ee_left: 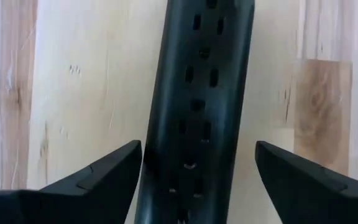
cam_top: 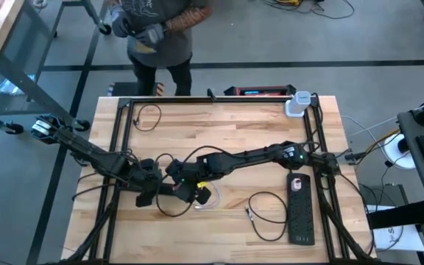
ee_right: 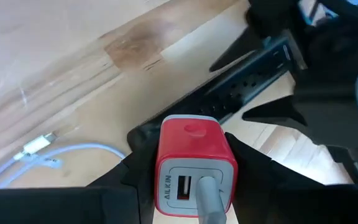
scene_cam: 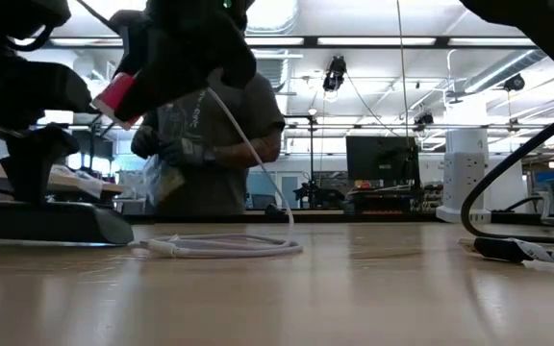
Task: Insert USB
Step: Insert the red charger adapter into the left black outlet extension
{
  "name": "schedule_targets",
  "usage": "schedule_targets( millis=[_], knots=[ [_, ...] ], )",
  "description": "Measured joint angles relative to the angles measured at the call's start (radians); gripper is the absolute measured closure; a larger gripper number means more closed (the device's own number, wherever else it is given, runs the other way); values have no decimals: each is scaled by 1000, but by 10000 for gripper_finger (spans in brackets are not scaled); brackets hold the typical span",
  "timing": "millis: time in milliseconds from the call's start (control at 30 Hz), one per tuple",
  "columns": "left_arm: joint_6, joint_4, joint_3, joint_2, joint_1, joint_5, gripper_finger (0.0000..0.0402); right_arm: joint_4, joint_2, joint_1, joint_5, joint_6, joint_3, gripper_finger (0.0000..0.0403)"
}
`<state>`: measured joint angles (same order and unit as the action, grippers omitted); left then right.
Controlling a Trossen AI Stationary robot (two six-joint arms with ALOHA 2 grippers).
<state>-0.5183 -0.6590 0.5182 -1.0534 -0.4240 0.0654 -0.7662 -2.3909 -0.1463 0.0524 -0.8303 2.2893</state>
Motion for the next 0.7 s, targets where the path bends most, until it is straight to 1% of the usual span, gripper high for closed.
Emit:
schedule_targets(
  millis=[67,167,300,567,700],
  knots=[
    [-25,-35,8,0,0,-6,72,1,0,-2,-1,-57,-7,267],
    [-44,-48,3,0,0,-51,52,4,0,-2,-29,-174,-16,267],
    [-45,-45,-11,-13,0,-100,39,56,0,-2,-53,-285,-30,267],
    [-52,-34,-22,-74,0,-82,50,76,0,-2,-53,-297,-39,267],
    [-51,-33,-22,-111,0,-83,48,76,0,-2,-53,-297,-50,267]
  ],
)
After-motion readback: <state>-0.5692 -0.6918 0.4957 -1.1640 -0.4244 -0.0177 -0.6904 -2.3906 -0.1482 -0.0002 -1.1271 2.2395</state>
